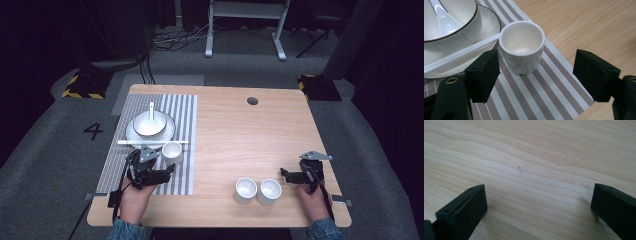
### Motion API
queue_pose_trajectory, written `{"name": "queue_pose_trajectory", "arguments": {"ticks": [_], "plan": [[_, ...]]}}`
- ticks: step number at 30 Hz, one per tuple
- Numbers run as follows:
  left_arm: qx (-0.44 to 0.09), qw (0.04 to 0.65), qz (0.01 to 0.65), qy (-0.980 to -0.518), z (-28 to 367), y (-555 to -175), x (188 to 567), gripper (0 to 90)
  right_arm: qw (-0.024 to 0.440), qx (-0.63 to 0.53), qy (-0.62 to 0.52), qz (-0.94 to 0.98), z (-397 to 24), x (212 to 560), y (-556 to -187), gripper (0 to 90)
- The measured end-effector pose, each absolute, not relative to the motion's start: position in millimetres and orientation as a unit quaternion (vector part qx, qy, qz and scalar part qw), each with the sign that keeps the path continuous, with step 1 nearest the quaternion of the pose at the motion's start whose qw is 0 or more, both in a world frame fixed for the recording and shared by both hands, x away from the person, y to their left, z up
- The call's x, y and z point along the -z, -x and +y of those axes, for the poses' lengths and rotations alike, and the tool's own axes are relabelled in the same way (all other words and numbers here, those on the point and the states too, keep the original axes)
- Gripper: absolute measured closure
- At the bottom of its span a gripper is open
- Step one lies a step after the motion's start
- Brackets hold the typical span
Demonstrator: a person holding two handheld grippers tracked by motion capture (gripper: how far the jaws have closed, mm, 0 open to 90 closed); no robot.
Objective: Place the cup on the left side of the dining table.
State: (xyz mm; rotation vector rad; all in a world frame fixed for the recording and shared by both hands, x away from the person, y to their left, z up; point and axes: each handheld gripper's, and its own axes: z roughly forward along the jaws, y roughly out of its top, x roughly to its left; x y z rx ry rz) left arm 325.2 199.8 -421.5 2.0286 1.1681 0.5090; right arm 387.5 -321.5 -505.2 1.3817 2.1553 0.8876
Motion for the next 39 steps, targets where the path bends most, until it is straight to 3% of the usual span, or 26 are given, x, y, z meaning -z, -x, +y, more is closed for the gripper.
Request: {"name": "queue_pose_trajectory", "arguments": {"ticks": [12,39], "plan": [[-0.196,0.398,0.444,-0.779,209,-294,419,20.0,0.214,-0.32,-0.498,0.777,-322,505,-388,0.5],[-0.19,0.322,0.479,-0.794,241,-267,467,16.9,0.214,-0.321,-0.499,0.776,-321,505,-387,0.5]]}}
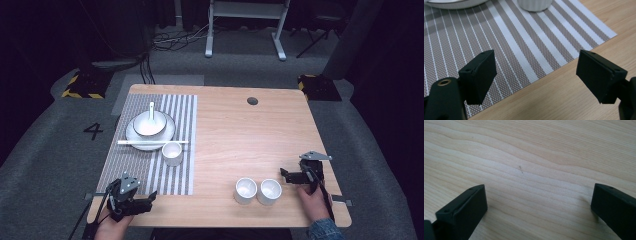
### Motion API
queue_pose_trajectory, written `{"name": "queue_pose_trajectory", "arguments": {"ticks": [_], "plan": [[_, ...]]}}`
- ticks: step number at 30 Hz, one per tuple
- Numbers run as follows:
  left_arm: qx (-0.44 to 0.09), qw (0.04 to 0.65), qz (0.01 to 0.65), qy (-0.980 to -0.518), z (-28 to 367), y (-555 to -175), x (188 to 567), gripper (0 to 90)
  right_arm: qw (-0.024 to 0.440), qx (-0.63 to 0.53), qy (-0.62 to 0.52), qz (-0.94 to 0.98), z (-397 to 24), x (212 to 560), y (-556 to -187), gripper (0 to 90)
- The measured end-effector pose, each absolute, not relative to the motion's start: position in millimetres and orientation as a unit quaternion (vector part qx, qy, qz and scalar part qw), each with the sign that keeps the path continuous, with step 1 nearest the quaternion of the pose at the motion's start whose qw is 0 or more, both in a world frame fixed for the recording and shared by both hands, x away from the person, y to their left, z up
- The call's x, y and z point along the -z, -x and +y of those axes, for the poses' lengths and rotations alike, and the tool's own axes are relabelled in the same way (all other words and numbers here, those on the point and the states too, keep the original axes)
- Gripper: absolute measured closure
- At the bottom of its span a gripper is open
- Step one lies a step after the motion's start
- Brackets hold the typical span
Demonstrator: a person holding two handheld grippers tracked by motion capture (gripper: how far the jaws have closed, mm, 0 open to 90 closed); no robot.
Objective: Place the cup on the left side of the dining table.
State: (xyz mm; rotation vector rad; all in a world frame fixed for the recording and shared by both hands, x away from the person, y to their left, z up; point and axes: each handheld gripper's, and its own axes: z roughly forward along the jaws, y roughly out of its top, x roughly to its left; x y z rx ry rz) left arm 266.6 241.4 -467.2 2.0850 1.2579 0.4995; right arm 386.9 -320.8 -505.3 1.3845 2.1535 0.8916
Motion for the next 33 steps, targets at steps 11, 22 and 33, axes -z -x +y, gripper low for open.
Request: {"name": "queue_pose_trajectory", "arguments": {"ticks": [11,22,33], "plan": [[-0.171,0.285,0.485,-0.809,249,-271,487,16.6,0.213,-0.321,-0.497,0.777,-321,505,-387,0.4],[-0.184,0.323,0.478,-0.796,258,-271,505,14.1,0.213,-0.321,-0.496,0.778,-321,505,-387,0.5],[-0.197,0.344,0.473,-0.787,258,-270,511,10.0,0.213,-0.321,-0.496,0.778,-321,505,-387,0.5]]}}
